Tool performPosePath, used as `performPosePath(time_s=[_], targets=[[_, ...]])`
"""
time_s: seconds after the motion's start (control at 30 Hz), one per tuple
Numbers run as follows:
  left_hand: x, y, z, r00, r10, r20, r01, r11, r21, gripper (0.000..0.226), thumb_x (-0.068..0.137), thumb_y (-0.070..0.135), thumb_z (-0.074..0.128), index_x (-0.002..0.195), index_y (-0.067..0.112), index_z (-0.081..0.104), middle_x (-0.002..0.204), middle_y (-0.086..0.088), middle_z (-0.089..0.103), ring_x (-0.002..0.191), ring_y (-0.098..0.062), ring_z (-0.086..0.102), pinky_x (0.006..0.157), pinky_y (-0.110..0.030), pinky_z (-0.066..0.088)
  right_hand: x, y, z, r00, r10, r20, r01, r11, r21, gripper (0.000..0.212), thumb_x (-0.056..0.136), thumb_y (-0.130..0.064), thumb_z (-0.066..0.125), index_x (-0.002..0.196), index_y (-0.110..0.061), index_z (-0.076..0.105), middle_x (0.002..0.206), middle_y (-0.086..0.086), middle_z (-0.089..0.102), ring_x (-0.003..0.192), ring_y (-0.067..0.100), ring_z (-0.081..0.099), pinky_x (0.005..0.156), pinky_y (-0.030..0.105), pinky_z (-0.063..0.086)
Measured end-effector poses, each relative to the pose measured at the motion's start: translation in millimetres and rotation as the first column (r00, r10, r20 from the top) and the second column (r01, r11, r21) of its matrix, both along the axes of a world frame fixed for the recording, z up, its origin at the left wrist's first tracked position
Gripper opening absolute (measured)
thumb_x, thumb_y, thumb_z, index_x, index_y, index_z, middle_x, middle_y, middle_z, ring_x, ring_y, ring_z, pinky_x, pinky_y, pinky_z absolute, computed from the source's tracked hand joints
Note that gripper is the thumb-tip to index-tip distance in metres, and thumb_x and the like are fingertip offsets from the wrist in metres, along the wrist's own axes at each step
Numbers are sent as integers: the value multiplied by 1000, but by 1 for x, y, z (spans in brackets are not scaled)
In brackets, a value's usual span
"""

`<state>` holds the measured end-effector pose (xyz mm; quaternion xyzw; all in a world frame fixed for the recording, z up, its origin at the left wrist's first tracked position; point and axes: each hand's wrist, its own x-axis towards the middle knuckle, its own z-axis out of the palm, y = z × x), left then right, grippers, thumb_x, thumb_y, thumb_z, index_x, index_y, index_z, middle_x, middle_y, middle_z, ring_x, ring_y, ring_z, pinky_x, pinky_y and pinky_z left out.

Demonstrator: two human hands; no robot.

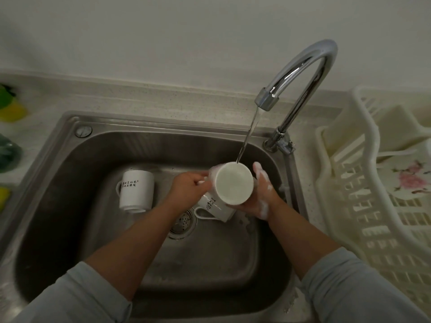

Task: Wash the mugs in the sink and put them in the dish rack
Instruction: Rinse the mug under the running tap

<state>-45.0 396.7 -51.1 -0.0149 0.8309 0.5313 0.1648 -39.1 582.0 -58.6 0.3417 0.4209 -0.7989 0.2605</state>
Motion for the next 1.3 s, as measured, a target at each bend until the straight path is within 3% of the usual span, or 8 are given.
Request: performPosePath(time_s=[0.17, 0.37, 0.47, 0.67, 0.83, 0.97, 1.1, 1.3], targets=[[16, -17, 0, 867, -335, -368, 142, 875, -462, 21, 81, 25, 67, 74, 6, 74, 128, 2, 59, 92, -11, 61, 74, -15, 37, 10, -19, -21, 995, 102, 10, -102, 984, 144, 54, 96, -47, 38, 135, -10, 46, 103, 9, 61, 89, 27, 60, 77, 42, 51], [39, -44, -1, 485, -713, -507, 201, 654, -729, 34, 79, 35, 47, 56, 16, 62, 109, -2, 70, 71, -17, 69, 56, -19, 51, 28, -32, -15, 968, 246, -42, -243, 968, 53, 50, 82, -53, 59, 113, -14, 64, 108, 13, 68, 102, 30, 62, 98, 51, 44], [44, -50, 5, 335, -775, -536, 173, 609, -774, 33, 82, 30, 49, 58, 13, 62, 110, -8, 69, 77, -25, 70, 54, -26, 54, 36, -31, -11, 952, 294, -81, -287, 954, 89, 87, 51, -54, 83, 124, -15, 57, 119, 15, 65, 112, 30, 60, 101, 52, 43], [37, -48, 29, 188, -810, -555, 218, 586, -781, 34, 65, 22, 82, 79, 10, 53, 115, -16, 66, 81, -32, 70, 47, -33, 53, 41, -21, 5, 943, 181, -279, -162, 983, 89, 87, 57, -38, 81, 133, -12, 47, 116, 14, 64, 104, 29, 62, 87, 48, 52], [21, -39, 43, 105, -823, -558, 203, 567, -798, 17, 75, 26, 68, 71, 11, 59, 124, -12, 56, 95, -32, 67, 50, -33, 54, 33, -12, 17, 899, 159, -407, -148, 987, 59, 114, 31, -44, 94, 132, -14, 48, 116, 14, 64, 100, 26, 66, 78, 42, 56], [26, -40, 35, 213, -828, -519, 191, 556, -809, 34, 83, 37, 47, 68, 14, 68, 121, -6, 64, 86, -24, 69, 51, -28, 52, 34, -15, 20, 934, 209, -290, -197, 978, 72, 90, 45, -44, 88, 123, -14, 54, 102, 11, 71, 90, 24, 69, 72, 41, 58], [32, -34, 30, 640, -680, -359, 353, 675, -648, 36, 88, 41, 54, 104, 12, 69, 140, 6, 48, 108, -16, 58, 82, -22, 41, 41, -19, 13, 956, 292, -36, -286, 951, 115, 49, 79, -50, 60, 118, -23, 51, 110, 13, 64, 97, 29, 61, 81, 49, 51], [13, -28, 19, 972, -193, 136, 219, 952, -212, 22, 90, 23, 58, 92, 2, 66, 93, -11, 67, 77, -17, 61, 72, -27, 53, 39, -13, 21, 960, 277, -41, -247, 907, 341, 107, 68, -39, 81, 148, -12, 15, 141, 0, 30, 128, 18, 35, 111, 40, 33]])
